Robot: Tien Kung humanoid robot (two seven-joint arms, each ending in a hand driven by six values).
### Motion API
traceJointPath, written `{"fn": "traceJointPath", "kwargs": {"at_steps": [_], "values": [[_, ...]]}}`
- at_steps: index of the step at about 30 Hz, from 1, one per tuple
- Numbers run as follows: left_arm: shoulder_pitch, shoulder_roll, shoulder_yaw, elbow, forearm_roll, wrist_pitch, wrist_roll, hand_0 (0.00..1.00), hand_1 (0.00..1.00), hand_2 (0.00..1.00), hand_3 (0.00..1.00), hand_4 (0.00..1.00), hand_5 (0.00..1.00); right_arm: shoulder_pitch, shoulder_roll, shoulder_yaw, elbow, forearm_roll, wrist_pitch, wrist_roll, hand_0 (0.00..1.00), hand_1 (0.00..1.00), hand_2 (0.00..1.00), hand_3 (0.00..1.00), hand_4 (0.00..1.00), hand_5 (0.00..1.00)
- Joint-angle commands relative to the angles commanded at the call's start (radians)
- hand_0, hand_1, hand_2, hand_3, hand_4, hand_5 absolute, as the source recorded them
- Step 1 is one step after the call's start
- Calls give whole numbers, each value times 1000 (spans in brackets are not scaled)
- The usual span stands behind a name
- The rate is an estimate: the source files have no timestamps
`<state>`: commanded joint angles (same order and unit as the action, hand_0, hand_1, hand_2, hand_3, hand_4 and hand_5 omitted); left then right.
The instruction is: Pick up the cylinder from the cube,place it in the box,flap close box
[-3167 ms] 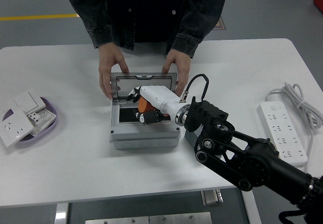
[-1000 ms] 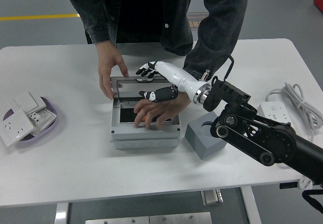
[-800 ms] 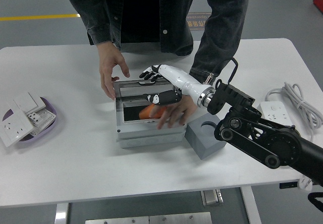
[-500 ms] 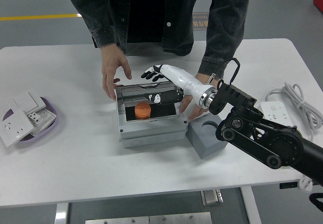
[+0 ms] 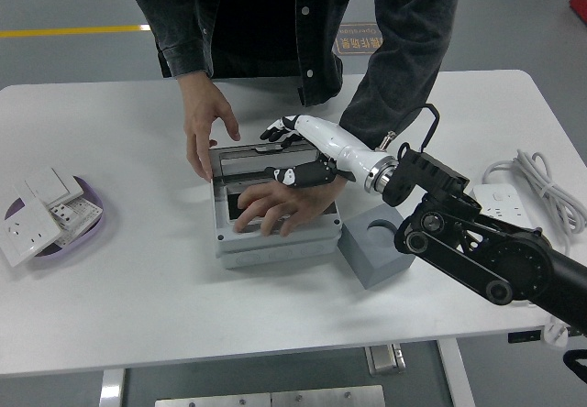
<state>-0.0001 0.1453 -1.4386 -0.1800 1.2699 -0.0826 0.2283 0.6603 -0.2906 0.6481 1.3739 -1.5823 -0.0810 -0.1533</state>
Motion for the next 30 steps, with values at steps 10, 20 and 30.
{"fn": "traceJointPath", "kwargs": {"at_steps": [10, 20, 30], "values": [[1, 0, 0, 0, -1, 0, 1, 635, 658, 572, 631, 717, 324, 4, -2, 11, -8, -7, 0, -1, 739, 673, 712, 718, 694, 247], [1, -1, 9, 0, -9, -1, -3, 635, 658, 571, 631, 716, 323, -6, -21, -3, 38, -9, -4, -12, 736, 672, 710, 718, 690, 244], [3, 1, 16, 0, -18, 0, -6, 635, 659, 571, 630, 715, 322, -43, -85, -38, 124, 104, -20, -7, 733, 673, 708, 717, 688, 247]]}}
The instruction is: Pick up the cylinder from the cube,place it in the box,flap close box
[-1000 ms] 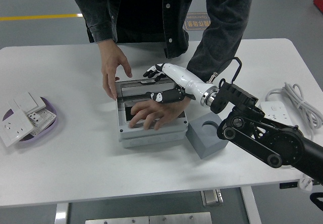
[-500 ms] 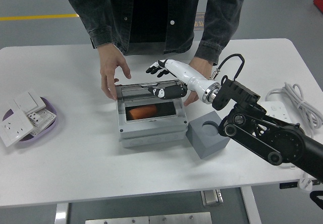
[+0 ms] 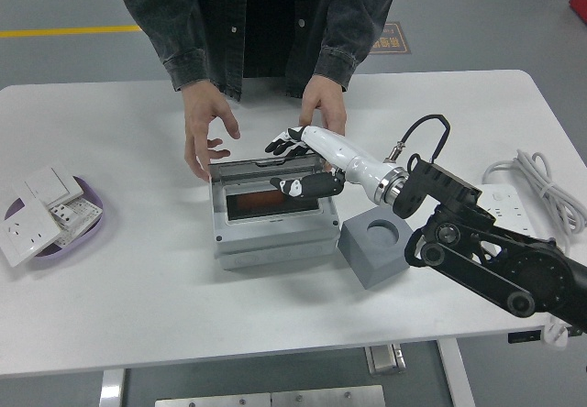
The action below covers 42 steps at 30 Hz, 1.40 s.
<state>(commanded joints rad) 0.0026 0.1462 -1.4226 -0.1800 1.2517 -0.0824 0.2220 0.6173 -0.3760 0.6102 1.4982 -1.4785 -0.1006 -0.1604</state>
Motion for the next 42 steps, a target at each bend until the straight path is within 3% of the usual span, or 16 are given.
{"fn": "traceJointPath", "kwargs": {"at_steps": [13, 14, 15, 23, 26, 27, 38, 39, 42], "values": [[0, 0, 3, 0, -3, 0, -1, 636, 658, 571, 630, 714, 318, -40, -31, -47, 37, 178, -19, 45, 729, 669, 711, 719, 683, 255], [1, 0, 3, 0, -3, 0, -1, 636, 658, 571, 630, 714, 318, -41, -33, -47, 38, 182, -20, 46, 729, 669, 711, 719, 683, 255], [1, 0, 2, 0, -3, 0, 0, 636, 659, 571, 630, 714, 317, -42, -35, -46, 39, 183, -19, 46, 725, 669, 706, 718, 584, 265], [1, 0, 1, 0, -1, 0, 1, 636, 659, 571, 630, 714, 316, -32, -55, -27, 47, 135, -2, 16, 723, 671, 706, 719, 562, 282], [2, -1, -1, 0, 1, 1, 2, 636, 659, 571, 630, 714, 316, -10, -78, -37, 49, 124, 13, 2, 723, 671, 706, 719, 562, 282], [2, 0, -2, 0, 1, 1, 2, 636, 658, 571, 629, 714, 317, 1, -89, -44, 48, 125, 18, -3, 727, 674, 712, 720, 616, 309], [-1, 3, -4, 0, 4, 1, 2, 636, 658, 571, 628, 715, 316, 55, -169, -130, 68, 253, 24, 17, 725, 672, 716, 724, 620, 320], [-1, 4, -4, 0, 5, 2, 3, 636, 658, 571, 629, 715, 316, 58, -176, -136, 72, 269, 24, 21, 722, 671, 714, 722, 575, 329], [0, 4, -6, 0, 6, 2, 3, 636, 658, 571, 629, 715, 316, 64, -186, -140, 79, 287, 29, 25, 722, 671, 714, 722, 575, 329]]}}
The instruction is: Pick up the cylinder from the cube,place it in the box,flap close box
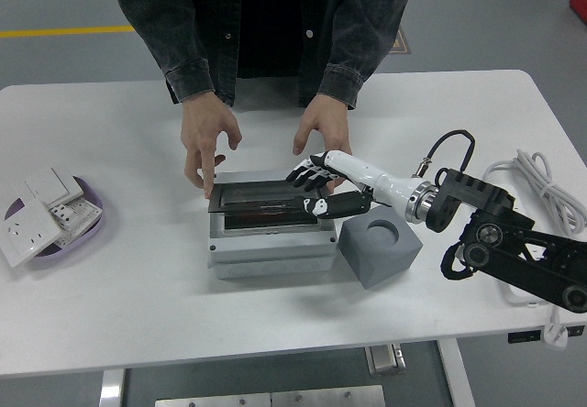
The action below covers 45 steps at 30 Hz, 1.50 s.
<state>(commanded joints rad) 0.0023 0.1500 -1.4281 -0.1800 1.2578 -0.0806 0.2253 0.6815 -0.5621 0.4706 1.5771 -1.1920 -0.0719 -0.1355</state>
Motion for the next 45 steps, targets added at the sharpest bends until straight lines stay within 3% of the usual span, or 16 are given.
{"fn": "traceJointPath", "kwargs": {"at_steps": [10, 16, 19, 24, 30, 39, 45], "values": [[0, -1, 1, 0, -1, 0, -1, 637, 658, 572, 629, 714, 314, -18, -3, 30, 4, 0, 11, 3, 721, 672, 711, 724, 530, 333], [2, -4, -1, 0, -1, 1, 0, 637, 658, 571, 629, 714, 316, -127, 8, 161, 14, -55, 3, 14, 723, 672, 713, 727, 541, 333], [5, -7, 2, 0, -6, 1, 0, 637, 658, 571, 629, 714, 316, -205, 46, 264, 30, -94, -8, 43, 723, 672, 713, 727, 541, 333], [15, -13, 5, 0, -16, 3, 2, 637, 658, 571, 628, 713, 315, -359, 159, 460, 47, -128, -37, 146, 723, 674, 717, 728, 544, 298], [15, -14, 9, 0, -17, 2, 4, 637, 658, 571, 626, 714, 316, -514, 275, 692, 3, -88, -41, 250, 721, 659, 711, 723, 579, 288], [10, -2, 5, 0, -7, 1, 7, 636, 658, 571, 626, 715, 317, -593, 332, 937, -80, -26, -38, 316, 689, 632, 683, 696, 621, 303], [20, -5, 7, 0, -18, 3, 5, 637, 658, 571, 626, 715, 317, -612, 345, 1029, -97, -12, -40, 324, 689, 635, 679, 691, 628, 311]]}}
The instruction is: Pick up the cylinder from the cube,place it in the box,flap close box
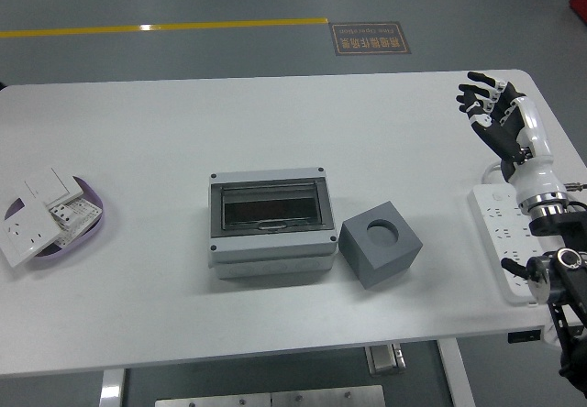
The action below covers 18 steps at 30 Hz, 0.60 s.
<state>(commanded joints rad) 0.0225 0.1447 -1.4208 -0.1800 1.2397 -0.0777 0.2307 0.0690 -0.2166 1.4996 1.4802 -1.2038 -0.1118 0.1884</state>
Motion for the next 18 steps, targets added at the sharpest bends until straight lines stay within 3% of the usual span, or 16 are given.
{"fn": "traceJointPath", "kwargs": {"at_steps": [18], "values": [[-5, -12, 4, 0, -17, 3, -1, 637, 658, 570, 626, 715, 318, -15, 12, 57, -18, 32, -2, 0, 685, 636, 674, 687, 666, 306]]}}
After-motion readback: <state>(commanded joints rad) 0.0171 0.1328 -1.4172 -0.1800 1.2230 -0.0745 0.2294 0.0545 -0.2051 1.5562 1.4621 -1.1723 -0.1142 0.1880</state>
